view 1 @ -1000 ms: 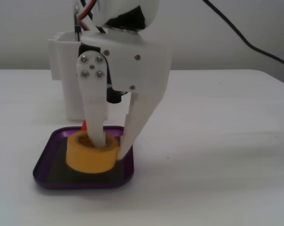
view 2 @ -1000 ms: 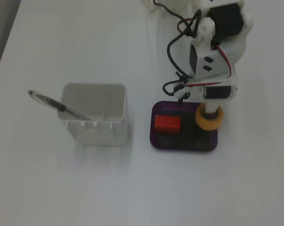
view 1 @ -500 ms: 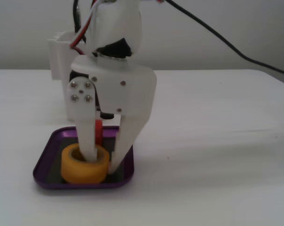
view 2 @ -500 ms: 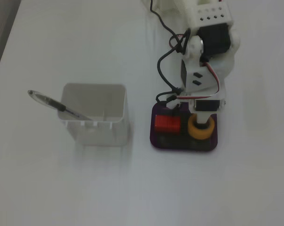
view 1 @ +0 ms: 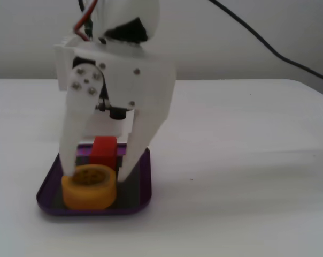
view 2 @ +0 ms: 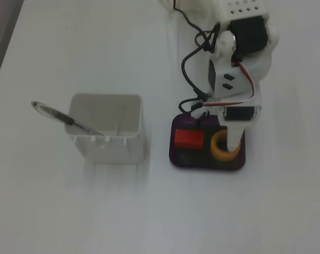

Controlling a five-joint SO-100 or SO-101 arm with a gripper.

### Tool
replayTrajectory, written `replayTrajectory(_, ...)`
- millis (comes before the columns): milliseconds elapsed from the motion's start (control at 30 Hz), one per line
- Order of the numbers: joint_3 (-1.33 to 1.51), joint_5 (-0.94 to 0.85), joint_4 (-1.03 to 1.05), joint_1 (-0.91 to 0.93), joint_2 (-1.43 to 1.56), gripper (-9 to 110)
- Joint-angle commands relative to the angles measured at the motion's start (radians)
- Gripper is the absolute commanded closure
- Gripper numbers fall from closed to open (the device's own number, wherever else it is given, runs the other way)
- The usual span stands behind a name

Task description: Grab up the yellow tape and put it in the box.

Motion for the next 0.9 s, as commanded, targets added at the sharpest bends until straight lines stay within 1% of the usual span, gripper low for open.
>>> replayTrajectory(0,-0.192,0.006,0.117,-0.005,0.026,78)
replayTrajectory(200,-0.535,0.006,0.360,-0.006,0.029,78)
replayTrajectory(267,-0.600,0.006,0.365,0.003,0.066,78)
replayTrajectory(367,-0.591,0.005,0.365,0.006,0.167,78)
replayTrajectory(600,-0.270,0.006,0.364,0.006,0.448,78)
replayTrajectory(867,0.295,-0.029,0.344,0.012,0.822,78)
